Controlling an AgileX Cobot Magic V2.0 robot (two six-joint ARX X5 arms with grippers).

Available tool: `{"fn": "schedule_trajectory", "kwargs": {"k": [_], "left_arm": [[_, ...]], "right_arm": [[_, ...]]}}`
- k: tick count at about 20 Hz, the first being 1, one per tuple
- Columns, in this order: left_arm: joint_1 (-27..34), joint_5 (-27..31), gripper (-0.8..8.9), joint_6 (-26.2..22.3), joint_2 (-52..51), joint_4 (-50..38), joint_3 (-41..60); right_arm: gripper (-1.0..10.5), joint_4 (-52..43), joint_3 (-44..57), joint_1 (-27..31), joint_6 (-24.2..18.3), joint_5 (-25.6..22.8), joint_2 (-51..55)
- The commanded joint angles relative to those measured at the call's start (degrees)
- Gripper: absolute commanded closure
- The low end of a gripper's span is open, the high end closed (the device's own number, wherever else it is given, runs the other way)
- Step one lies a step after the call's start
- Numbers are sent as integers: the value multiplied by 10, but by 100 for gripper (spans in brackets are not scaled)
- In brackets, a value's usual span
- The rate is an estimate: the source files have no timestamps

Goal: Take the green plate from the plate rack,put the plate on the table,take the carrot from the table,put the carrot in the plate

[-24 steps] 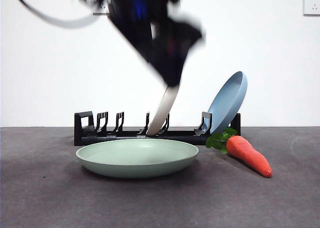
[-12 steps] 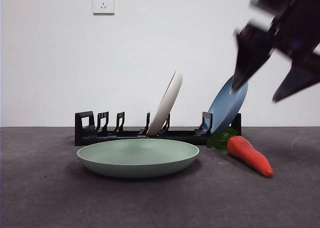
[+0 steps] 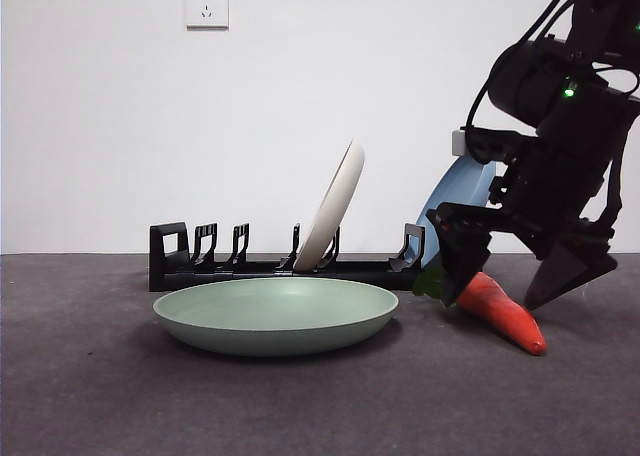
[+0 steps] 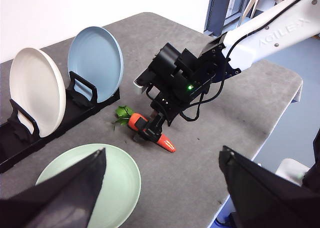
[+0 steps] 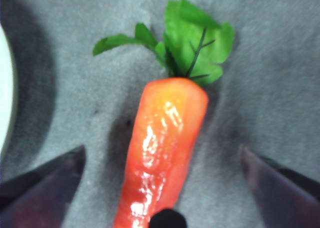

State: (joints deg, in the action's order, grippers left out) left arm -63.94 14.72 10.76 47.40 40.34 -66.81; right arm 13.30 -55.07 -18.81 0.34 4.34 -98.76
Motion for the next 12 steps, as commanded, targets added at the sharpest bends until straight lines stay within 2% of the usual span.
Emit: {"fn": "schedule_trajectory", "kwargs": {"k": [1, 7, 12], "left_arm": [[-2, 1, 432, 7, -1, -2, -1], [-2, 2, 432, 7, -1, -1, 0], [-2, 2, 432, 7, -1, 10, 0]], "right_arm": [[573, -9, -1, -2, 19, -2, -14], [955, -9, -1, -4, 22, 2, -14], [959, -7, -1, -12, 29, 2, 16]]}}
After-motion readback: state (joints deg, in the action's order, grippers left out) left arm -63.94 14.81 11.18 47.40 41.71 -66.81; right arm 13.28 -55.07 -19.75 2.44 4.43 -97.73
